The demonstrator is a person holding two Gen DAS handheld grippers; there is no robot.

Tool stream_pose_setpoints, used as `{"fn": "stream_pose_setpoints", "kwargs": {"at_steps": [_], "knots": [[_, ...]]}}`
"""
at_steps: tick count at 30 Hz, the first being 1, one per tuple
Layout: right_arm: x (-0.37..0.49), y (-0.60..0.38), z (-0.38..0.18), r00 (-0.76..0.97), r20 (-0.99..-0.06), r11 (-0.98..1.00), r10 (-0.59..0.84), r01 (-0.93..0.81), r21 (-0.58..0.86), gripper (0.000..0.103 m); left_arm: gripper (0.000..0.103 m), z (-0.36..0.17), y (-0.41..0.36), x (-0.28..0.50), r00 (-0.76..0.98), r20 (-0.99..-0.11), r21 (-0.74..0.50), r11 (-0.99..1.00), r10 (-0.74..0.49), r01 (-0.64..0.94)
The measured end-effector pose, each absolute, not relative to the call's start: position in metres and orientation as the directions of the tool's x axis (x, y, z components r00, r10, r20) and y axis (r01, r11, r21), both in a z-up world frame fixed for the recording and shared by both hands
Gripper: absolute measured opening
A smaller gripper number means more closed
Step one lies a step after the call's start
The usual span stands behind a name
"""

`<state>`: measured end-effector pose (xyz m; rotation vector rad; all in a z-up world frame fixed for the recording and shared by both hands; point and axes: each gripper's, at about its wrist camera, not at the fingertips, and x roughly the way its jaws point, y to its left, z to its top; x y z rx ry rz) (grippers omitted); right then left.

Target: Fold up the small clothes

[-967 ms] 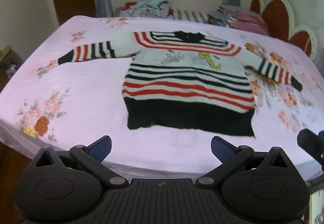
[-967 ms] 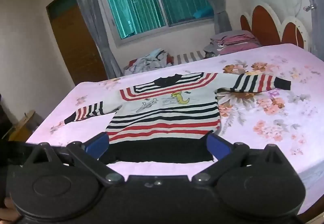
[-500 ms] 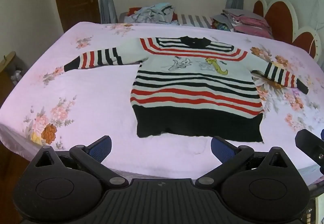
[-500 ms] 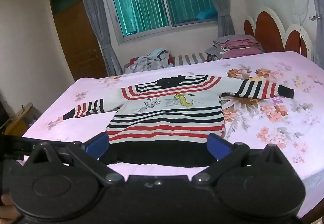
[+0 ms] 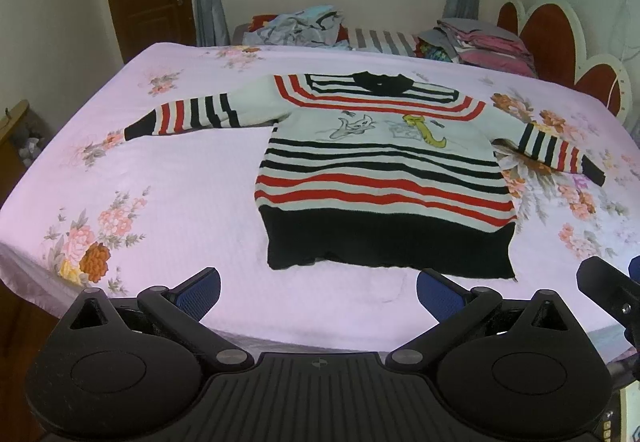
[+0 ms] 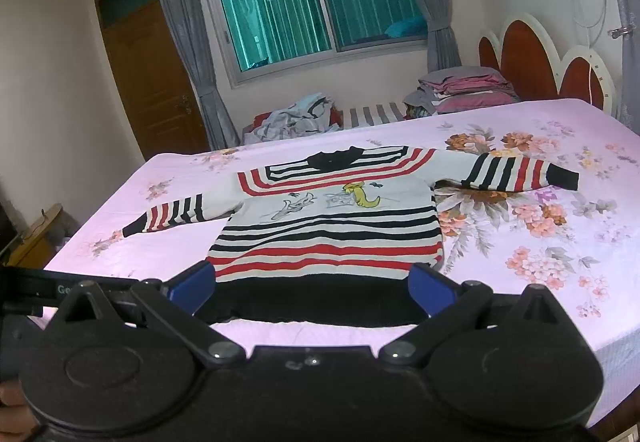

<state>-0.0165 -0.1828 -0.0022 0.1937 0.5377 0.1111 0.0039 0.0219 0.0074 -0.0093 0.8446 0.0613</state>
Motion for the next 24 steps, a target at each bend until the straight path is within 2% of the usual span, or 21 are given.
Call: {"fn": "stream_pose_setpoints", "kwargs": {"at_steps": [24], "knots": [[-0.0205, -0.1861, -0.0038, 0.854, -0.495, 0.976, 0.158, -0.059, 0.208, 0.103, 0.103, 0.0119, 0.0120, 0.0002, 0.669, -0.742, 0.022, 0.999, 0.048, -0.047]]}}
